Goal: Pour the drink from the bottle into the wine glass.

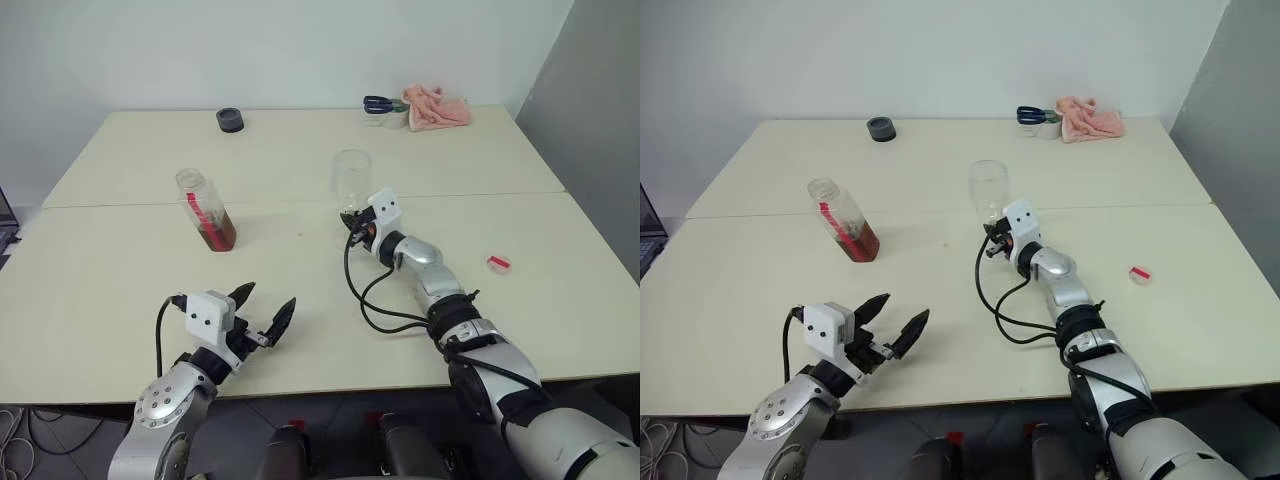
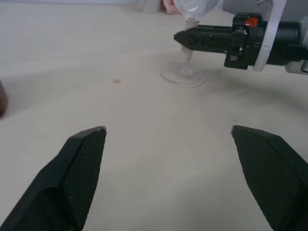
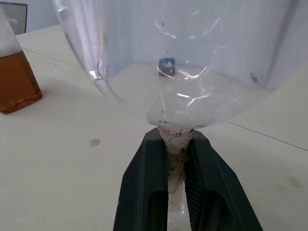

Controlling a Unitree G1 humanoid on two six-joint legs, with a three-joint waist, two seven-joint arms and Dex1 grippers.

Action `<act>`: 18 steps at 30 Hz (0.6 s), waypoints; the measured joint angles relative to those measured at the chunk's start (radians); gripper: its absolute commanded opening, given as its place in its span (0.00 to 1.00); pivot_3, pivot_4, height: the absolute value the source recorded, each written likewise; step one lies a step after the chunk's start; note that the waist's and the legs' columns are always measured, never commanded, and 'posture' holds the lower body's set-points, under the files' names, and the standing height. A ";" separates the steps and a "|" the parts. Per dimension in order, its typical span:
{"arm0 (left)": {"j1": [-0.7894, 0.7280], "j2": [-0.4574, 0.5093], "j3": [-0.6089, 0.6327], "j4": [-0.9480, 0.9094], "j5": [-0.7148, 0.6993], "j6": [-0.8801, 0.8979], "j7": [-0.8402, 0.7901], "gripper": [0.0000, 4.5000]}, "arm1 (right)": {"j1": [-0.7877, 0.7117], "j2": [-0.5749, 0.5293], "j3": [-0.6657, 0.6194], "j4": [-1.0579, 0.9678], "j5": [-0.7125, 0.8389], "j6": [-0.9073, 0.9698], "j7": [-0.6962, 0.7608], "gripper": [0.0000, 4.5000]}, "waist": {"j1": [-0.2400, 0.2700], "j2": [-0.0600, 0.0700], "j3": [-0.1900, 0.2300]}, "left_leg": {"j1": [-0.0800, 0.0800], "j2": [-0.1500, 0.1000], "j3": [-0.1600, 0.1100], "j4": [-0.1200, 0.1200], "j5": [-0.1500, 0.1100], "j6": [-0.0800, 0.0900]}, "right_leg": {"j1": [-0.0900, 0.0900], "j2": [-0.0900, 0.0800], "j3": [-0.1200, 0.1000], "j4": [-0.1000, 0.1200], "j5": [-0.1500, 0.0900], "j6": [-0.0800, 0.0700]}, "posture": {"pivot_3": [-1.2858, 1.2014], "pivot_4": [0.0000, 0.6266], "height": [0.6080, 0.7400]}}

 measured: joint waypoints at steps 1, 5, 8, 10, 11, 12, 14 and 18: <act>-0.001 0.000 0.003 0.001 0.000 -0.002 0.000 1.00 | -0.005 0.003 -0.003 0.011 0.000 -0.007 -0.001 0.04 | 0.000 0.000 0.000 | 0.000 0.000 0.000 0.000 0.000 0.000 | 0.000 0.000 0.000 0.000 0.000 0.000 | 0.52 0.24 1.00; -0.018 0.000 0.008 0.017 0.001 -0.014 0.001 1.00 | -0.025 0.011 -0.005 0.064 -0.002 -0.048 -0.009 0.04 | 0.000 0.000 0.000 | 0.000 0.000 0.000 -0.001 0.000 0.000 | 0.000 0.000 0.000 0.000 0.000 0.000 | 0.52 0.24 1.00; -0.029 0.000 0.008 0.018 0.002 -0.017 0.001 1.00 | -0.028 0.013 -0.005 0.084 -0.003 -0.072 -0.013 0.04 | 0.000 0.000 0.001 | 0.000 0.000 0.000 -0.001 0.000 0.000 | 0.000 0.000 0.000 0.000 0.000 0.000 | 0.52 0.24 1.00; -0.031 0.000 0.008 0.018 0.002 -0.017 0.001 1.00 | -0.028 0.012 -0.004 0.094 -0.005 -0.089 -0.013 0.04 | 0.000 0.000 0.001 | 0.000 0.000 0.000 -0.001 0.000 0.000 | 0.000 0.000 0.000 0.000 0.000 0.000 | 0.52 0.24 1.00; -0.033 0.000 0.008 0.020 0.002 -0.018 0.000 1.00 | -0.028 0.011 -0.002 0.097 -0.010 -0.097 -0.013 0.20 | 0.000 0.000 0.001 | 0.000 0.000 0.000 -0.001 0.000 0.000 | 0.000 0.000 0.000 0.000 0.000 0.000 | 0.52 0.24 1.00; -0.038 0.000 0.008 0.023 0.003 -0.018 0.000 1.00 | -0.028 0.008 0.002 0.100 -0.016 -0.107 -0.012 0.23 | 0.000 0.000 0.001 | 0.000 0.000 0.000 -0.001 0.000 0.000 | 0.000 0.000 0.000 0.000 0.000 0.000 | 0.52 0.24 1.00; -0.049 0.000 0.008 0.032 0.003 -0.019 0.000 1.00 | -0.024 0.002 0.013 0.100 -0.031 -0.131 -0.010 0.39 | 0.000 0.000 0.001 | 0.000 0.000 0.000 -0.002 0.000 0.000 | 0.000 0.000 0.000 0.000 0.000 0.000 | 0.52 0.24 1.00; -0.066 0.000 0.007 0.052 0.004 -0.021 0.000 1.00 | -0.012 -0.011 0.027 0.100 -0.050 -0.165 0.001 0.69 | 0.000 0.000 0.001 | 0.000 0.000 0.000 -0.003 0.000 0.000 | 0.000 0.000 0.000 0.000 0.000 0.000 | 0.52 0.24 1.00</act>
